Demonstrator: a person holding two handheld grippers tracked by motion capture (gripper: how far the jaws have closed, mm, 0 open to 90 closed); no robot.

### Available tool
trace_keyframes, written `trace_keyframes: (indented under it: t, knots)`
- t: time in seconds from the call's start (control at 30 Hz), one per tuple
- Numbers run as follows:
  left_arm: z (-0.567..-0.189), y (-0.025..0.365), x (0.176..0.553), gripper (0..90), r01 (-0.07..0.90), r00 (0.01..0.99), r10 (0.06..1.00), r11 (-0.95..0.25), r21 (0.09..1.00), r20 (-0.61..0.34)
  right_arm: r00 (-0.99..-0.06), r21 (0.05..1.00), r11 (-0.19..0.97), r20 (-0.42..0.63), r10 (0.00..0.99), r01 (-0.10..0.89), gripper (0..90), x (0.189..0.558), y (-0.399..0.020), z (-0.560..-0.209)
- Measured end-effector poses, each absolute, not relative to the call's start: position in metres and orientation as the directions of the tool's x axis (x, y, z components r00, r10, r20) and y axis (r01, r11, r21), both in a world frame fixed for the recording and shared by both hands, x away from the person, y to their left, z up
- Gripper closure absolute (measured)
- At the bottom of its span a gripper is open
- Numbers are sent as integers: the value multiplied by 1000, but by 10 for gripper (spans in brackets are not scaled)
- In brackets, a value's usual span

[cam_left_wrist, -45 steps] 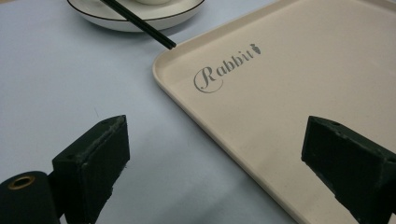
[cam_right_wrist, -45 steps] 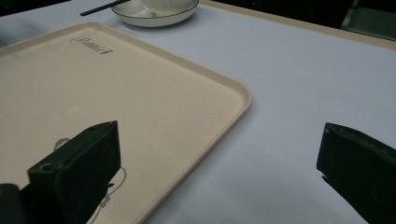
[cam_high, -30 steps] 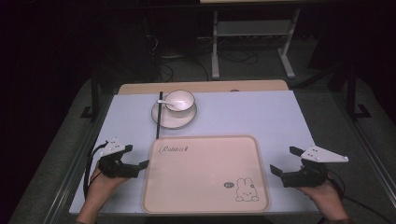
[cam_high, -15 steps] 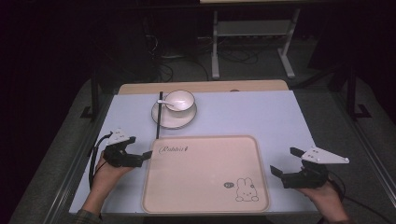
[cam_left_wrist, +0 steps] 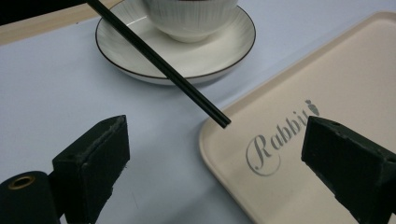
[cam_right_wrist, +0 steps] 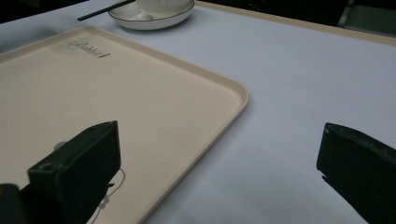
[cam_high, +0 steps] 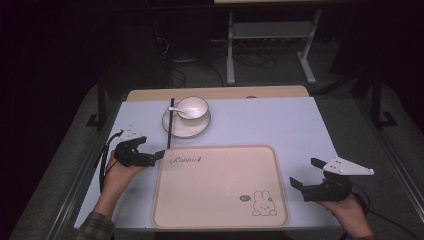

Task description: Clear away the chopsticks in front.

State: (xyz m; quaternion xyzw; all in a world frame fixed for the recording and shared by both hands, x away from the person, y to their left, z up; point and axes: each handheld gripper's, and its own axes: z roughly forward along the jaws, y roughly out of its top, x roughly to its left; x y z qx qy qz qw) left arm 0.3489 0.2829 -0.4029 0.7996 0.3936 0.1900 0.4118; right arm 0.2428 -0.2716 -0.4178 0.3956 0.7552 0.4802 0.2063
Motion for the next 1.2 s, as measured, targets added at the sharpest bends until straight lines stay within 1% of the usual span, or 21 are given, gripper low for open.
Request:
trace_keyframes:
  t: [0.13,0.2,0.3,0.5,0.6,0.93,1.0,1.07,1.2]
  knots:
    - [-402,277,360,82,466,617,787,-348,814,-16,-607,888,233,63,792,397,0,242,-271,-418]
    - [-401,274,367,139,456,618,786,-354,817,-4,-606,887,233,65,792,400,0,242,-271,-419]
    - [-399,270,375,139,458,609,793,-346,819,-5,-603,889,228,66,795,398,0,242,-271,-418]
    - [-397,262,402,156,470,596,803,-337,816,-12,-600,889,227,65,798,398,0,241,-272,-418]
    - [-398,260,414,185,472,590,808,-337,815,-7,-598,889,224,68,799,400,0,241,-273,-418]
    - [-404,253,451,227,528,568,823,-366,766,2,-592,889,217,72,803,403,0,242,-276,-419]
    - [-406,252,457,236,537,563,826,-362,762,-4,-590,890,213,74,804,403,0,242,-277,-419]
    - [-409,251,462,243,558,555,831,-344,755,-32,-590,890,213,74,804,403,0,242,-277,-419]
    - [-415,247,471,258,571,553,833,-367,734,-13,-590,889,214,75,804,405,0,242,-278,-419]
